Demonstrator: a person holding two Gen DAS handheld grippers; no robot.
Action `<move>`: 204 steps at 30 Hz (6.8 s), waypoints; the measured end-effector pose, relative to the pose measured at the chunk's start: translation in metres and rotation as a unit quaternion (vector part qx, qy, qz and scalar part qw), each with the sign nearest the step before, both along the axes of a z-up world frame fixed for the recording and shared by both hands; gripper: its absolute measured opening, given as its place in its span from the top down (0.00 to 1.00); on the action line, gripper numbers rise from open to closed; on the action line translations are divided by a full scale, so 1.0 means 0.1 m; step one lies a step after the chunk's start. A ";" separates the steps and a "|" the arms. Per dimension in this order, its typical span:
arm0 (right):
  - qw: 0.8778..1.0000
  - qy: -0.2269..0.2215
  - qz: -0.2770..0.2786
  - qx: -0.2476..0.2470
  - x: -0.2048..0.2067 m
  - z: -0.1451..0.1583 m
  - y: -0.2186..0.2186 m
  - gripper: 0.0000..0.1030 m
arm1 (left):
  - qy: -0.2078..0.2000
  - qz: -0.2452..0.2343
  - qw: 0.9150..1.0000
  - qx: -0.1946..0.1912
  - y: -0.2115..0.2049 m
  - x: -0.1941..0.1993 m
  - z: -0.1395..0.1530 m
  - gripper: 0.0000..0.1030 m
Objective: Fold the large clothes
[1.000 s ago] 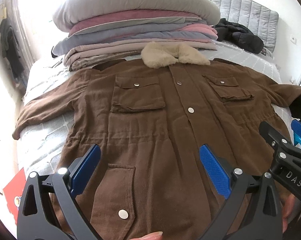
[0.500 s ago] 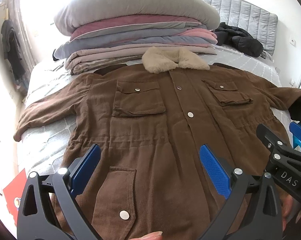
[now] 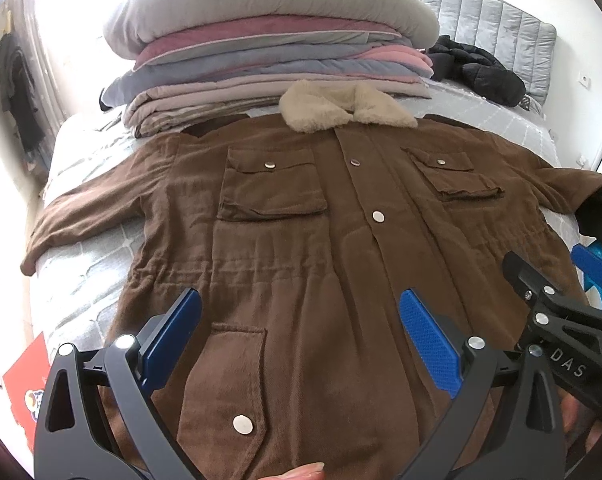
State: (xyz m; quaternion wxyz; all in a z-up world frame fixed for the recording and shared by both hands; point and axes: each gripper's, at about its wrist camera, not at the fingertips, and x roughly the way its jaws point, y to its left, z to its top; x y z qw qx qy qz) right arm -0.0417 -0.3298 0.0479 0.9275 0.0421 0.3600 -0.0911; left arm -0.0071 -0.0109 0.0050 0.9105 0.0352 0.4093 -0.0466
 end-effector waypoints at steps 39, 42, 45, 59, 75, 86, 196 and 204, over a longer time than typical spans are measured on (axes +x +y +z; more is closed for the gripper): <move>1.000 0.012 -0.008 -0.017 0.03 -0.02 0.01 0.07 | 0.021 0.004 1.000 -0.003 0.02 0.04 -0.11 0.07; 1.000 0.012 -0.006 -0.026 0.05 -0.02 0.03 0.07 | 0.017 0.001 1.000 0.003 -0.01 0.05 -0.11 0.07; 1.000 0.021 -0.008 -0.016 0.06 -0.06 0.00 0.07 | 0.023 0.005 1.000 -0.003 -0.01 0.07 -0.12 0.07; 0.999 0.021 -0.012 -0.022 0.06 -0.06 0.02 0.07 | 0.023 0.004 1.000 0.004 -0.01 0.05 -0.13 0.07; 0.999 0.016 -0.012 -0.028 0.05 -0.05 0.03 0.07 | 0.024 0.004 1.000 0.005 -0.02 0.06 -0.14 0.07; 0.999 0.009 -0.015 -0.041 0.03 -0.02 0.06 0.07 | 0.023 0.004 1.000 0.006 -0.03 0.06 -0.14 0.07; 0.728 -0.155 -0.322 0.585 1.30 -1.45 -4.07 0.40 | 0.117 0.012 0.991 -0.064 0.27 0.58 -0.36 0.07; 0.719 -0.211 -0.326 0.576 1.00 -1.51 -4.21 0.76 | 0.113 0.012 0.991 -0.067 0.29 0.56 -0.32 0.07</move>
